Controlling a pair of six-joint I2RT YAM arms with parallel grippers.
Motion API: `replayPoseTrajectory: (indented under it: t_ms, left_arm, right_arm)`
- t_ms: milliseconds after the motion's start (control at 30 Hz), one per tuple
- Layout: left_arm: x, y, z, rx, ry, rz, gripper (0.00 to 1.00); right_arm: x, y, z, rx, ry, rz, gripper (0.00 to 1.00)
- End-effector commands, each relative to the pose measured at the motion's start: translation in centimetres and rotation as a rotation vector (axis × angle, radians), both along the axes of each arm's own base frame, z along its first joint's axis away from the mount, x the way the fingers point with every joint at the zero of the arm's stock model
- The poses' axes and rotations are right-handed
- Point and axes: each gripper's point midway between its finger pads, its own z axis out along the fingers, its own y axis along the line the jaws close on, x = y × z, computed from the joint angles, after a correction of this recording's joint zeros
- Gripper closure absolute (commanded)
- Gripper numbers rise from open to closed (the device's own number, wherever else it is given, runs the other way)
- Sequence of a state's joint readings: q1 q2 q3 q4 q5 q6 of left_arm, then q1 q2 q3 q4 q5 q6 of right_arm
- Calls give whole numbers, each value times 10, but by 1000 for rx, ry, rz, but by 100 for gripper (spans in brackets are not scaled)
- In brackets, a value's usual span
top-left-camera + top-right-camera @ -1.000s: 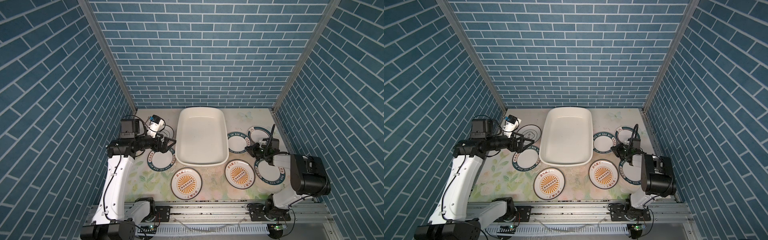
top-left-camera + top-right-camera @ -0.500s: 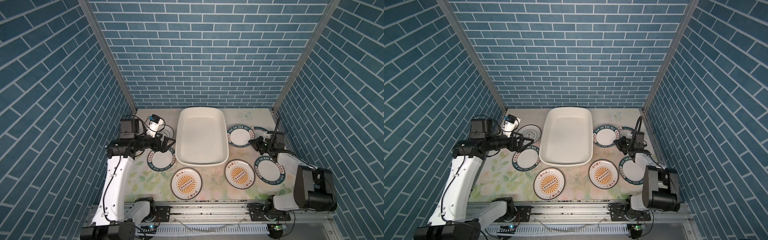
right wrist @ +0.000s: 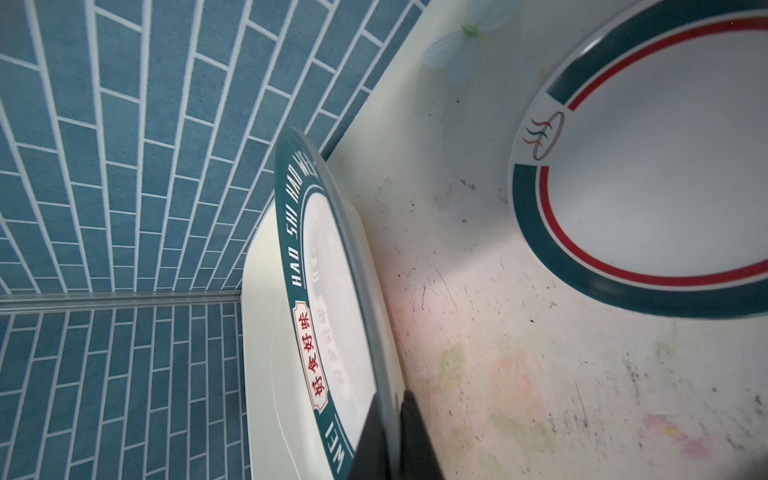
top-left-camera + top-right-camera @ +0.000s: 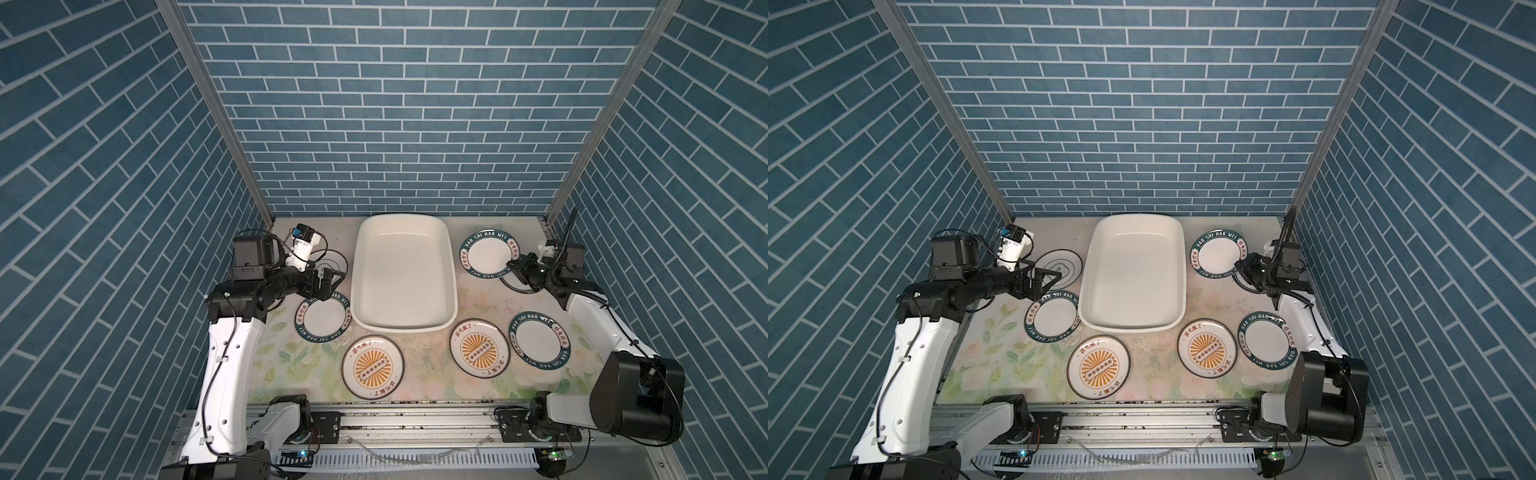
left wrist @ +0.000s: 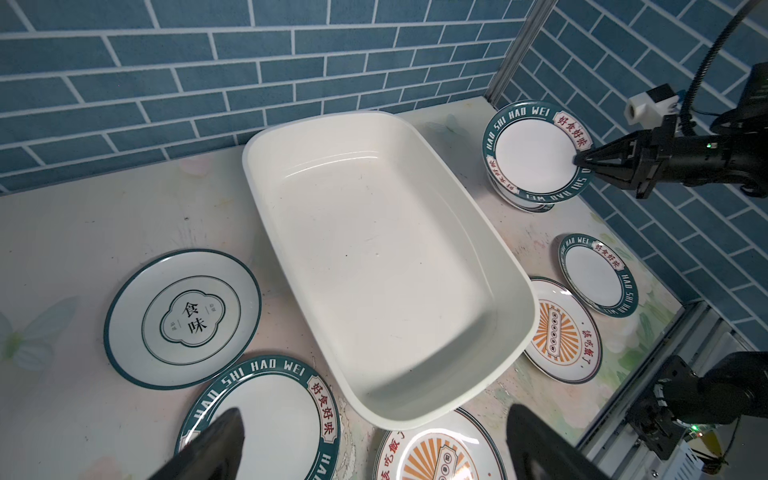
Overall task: Place the plates into the plastic bin on the countertop
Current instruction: 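Lift the plate with the right gripper and carry it over the bin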
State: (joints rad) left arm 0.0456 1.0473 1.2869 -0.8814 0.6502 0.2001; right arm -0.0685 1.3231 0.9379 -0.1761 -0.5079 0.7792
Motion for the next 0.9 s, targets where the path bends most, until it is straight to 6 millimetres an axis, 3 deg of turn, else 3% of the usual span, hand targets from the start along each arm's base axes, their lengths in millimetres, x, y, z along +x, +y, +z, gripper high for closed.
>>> replayPoseTrajectory:
  t_ms: [0,267,400,633,867]
  left_arm:
    - [6,5,10,13,-25,45,0]
    - [10,8,5,16,-3,68,0]
    - [8,4,10,-9,-3,47,0]
    - [4,4,18,-14,-30,57,1]
    - [2,1,22,-44,-35,51,0]
  right_arm:
    - [1,-2,34,-43,-69,17,100]
    - [9,12,74,-63,-152,66,100]
    - [16,30,84,-92,-155,105,100]
    - [33,95,96,-104,-184,228,100]
    - [55,163,79,-53,-200,293,100]
